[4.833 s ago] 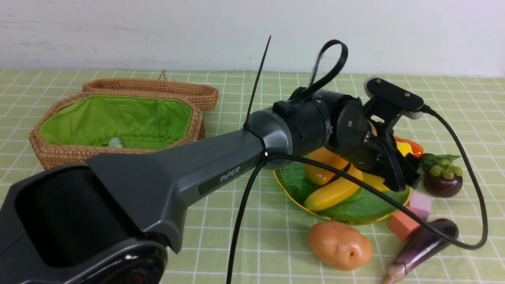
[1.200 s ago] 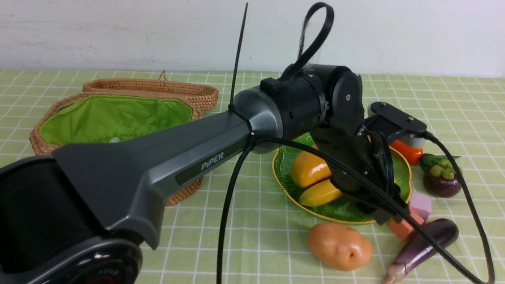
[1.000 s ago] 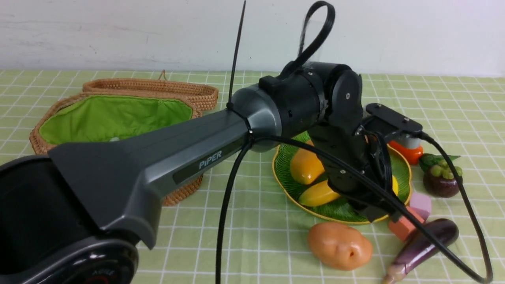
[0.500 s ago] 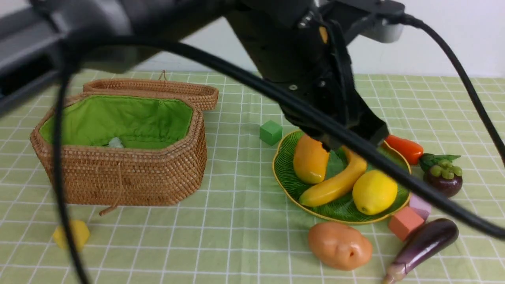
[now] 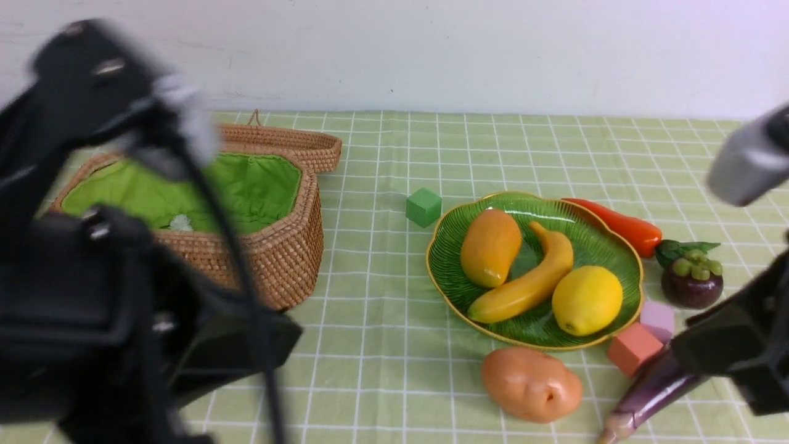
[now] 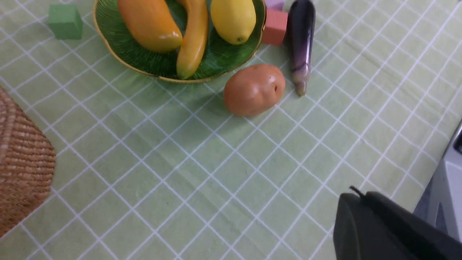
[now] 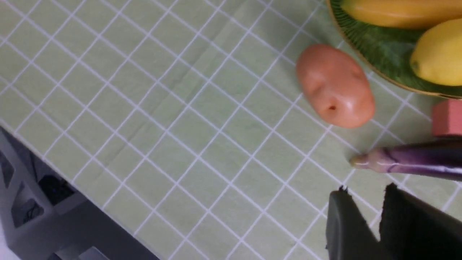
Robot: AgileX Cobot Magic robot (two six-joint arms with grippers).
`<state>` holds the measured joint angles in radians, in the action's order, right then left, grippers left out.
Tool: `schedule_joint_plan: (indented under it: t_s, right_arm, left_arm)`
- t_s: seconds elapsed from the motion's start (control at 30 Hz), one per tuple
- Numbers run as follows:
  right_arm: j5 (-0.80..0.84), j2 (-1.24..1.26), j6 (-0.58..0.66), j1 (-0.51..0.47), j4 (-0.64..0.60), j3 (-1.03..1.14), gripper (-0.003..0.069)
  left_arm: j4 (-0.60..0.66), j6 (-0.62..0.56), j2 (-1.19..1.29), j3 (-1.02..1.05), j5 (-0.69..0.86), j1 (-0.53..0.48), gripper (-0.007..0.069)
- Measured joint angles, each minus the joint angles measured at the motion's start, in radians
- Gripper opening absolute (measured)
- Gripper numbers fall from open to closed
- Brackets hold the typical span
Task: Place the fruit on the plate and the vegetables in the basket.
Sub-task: Use the right arm to grab a potato and put it into the left basket
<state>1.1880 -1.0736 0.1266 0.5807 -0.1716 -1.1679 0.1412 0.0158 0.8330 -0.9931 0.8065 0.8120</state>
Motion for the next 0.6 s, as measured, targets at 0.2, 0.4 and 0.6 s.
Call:
schedule_joint_plan:
  t_s: [0.2,0.4,0.6]
  right_arm:
    - [-0.025,-0.152,0.116,0.0,-0.044,0.0,0.0171]
    - [-0.106,-0.291,0.144,0.0,-0.031,0.0,0.0242]
    - [-0.187,-0.415,0.198,0.0,0.037,0.0,0.0409]
  left_arm:
    - [0.0,0.059,-0.296,0.213,-0.149,0.0,-0.0013]
    - [-0.001,0.067,-0.385,0.286,-0.167,0.0,-0.0013]
    - [-0.001,0.067,-0.387,0.286,-0.233,0.0,-0.0013]
